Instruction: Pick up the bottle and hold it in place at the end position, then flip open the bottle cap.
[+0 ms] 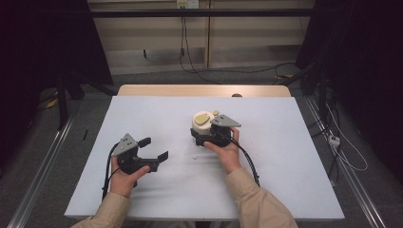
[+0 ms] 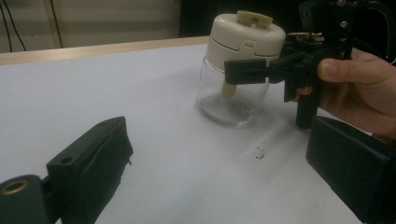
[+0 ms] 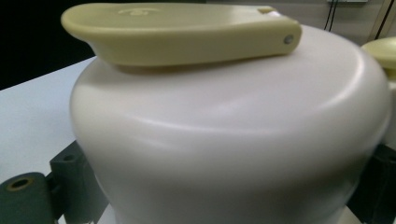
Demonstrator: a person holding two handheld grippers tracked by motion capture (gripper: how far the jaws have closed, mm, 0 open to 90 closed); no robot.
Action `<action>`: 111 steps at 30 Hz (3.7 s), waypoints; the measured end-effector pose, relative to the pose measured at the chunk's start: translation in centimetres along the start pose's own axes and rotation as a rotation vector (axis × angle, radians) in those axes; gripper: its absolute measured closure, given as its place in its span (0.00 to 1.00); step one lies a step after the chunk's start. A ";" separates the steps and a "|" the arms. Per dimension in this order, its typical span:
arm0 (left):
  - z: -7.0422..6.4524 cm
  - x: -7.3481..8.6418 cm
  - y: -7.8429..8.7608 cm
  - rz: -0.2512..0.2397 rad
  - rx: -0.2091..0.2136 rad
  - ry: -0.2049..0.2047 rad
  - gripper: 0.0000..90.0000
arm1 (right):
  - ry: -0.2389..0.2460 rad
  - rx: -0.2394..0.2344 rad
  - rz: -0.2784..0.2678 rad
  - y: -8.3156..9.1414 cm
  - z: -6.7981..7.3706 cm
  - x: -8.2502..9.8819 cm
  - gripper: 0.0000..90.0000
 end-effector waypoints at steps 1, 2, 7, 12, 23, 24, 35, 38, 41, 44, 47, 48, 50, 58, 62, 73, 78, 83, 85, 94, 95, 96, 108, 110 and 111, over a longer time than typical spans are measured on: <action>0.0 -0.1 -0.1 0.002 0.003 0.000 0.06 | 0.000 0.000 0.001 0.0 0.0 0.0 0.07; -0.1 -0.2 -0.1 -0.001 0.002 0.000 0.06 | 0.000 0.000 0.001 0.0 0.0 0.0 0.07; -0.2 -0.6 -0.5 -0.007 0.001 -0.002 0.07 | 0.000 -0.002 0.000 0.0 0.0 0.0 0.07; -0.3 -1.0 -0.7 -0.010 0.001 0.000 0.10 | 0.000 -0.002 0.001 0.0 0.0 0.0 0.07; -0.9 -2.0 -2.1 0.019 0.014 -0.002 0.25 | -0.001 -0.004 0.002 0.0 -0.1 0.0 0.07; -1.0 -2.1 -2.3 0.026 0.012 -0.005 0.26 | -0.001 -0.004 0.002 0.0 -0.1 0.0 0.07; -1.4 -3.0 -3.8 0.045 0.023 0.003 0.48 | -0.003 -0.005 0.001 0.0 -0.1 0.0 0.07; -1.5 -3.3 -4.4 0.056 0.027 0.007 0.53 | -0.004 -0.005 0.001 0.0 0.0 0.0 0.07; -1.6 -3.5 -4.8 0.072 0.028 0.003 0.56 | -0.004 -0.005 0.001 0.0 0.0 0.0 0.07; -1.7 -3.7 -5.0 0.079 0.034 0.002 0.60 | -0.003 -0.005 0.001 0.0 -0.1 0.0 0.07; -1.8 -3.8 -5.2 0.085 0.039 0.005 0.63 | -0.004 -0.005 0.001 0.0 -0.1 0.0 0.07; -1.8 -3.9 -5.3 0.089 0.039 0.004 0.65 | -0.004 -0.005 0.001 0.0 -0.1 0.0 0.07; -1.7 -4.0 -5.5 0.095 0.054 0.014 0.71 | -0.004 -0.005 0.001 0.0 -0.1 0.0 0.07; -2.1 -4.6 -6.1 0.122 0.081 0.007 0.85 | -0.004 -0.006 0.001 0.0 -0.1 0.0 0.07; -2.3 -4.9 -6.4 0.123 0.092 0.009 0.88 | -0.005 -0.006 0.001 -0.1 -0.1 0.0 0.07; -2.6 -5.4 -7.3 0.141 0.114 0.023 0.97 | -0.006 -0.007 0.004 0.0 -0.1 0.0 0.07; -2.8 -5.7 -7.6 0.147 0.126 0.028 1.00 | -0.006 -0.007 0.005 0.0 -0.1 0.0 0.07; -2.9 -6.2 -7.9 0.154 0.120 0.028 1.00 | -0.007 -0.007 0.005 0.0 -0.1 0.0 0.07; -3.0 -6.2 -7.9 0.155 0.121 0.026 1.00 | -0.006 -0.006 0.005 0.0 -0.1 0.0 0.07; -3.6 -6.6 -8.5 0.170 0.115 0.004 1.00 | -0.007 -0.007 0.005 -0.1 -0.1 0.0 0.07; -3.6 -6.6 -8.6 0.174 0.112 0.005 1.00 | -0.007 -0.007 0.006 0.0 -0.1 0.0 0.07; -3.6 -6.6 -8.6 0.173 0.113 0.006 1.00 | -0.007 -0.006 0.006 0.0 -0.1 0.0 0.07; -3.7 -6.5 -9.2 0.194 0.096 -0.005 1.00 | -0.007 -0.007 0.007 0.0 -0.1 0.0 0.07; -3.6 -6.4 -9.3 0.197 0.095 -0.007 1.00 | -0.007 -0.008 0.006 -0.1 -0.1 0.0 0.07; -3.6 -6.4 -9.4 0.195 0.089 -0.005 1.00 | -0.007 -0.008 0.006 -0.1 -0.1 0.0 0.07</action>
Point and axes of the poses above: each handheld gripper's, and its own axes: y roughly backward along the jaws, x roughly out of its underside, z roughly to its left, the point moved 2 cm from there along -y, roughly forward along the jaws, and after that the axes turned 13 degrees about y, right-handed, at the moved point
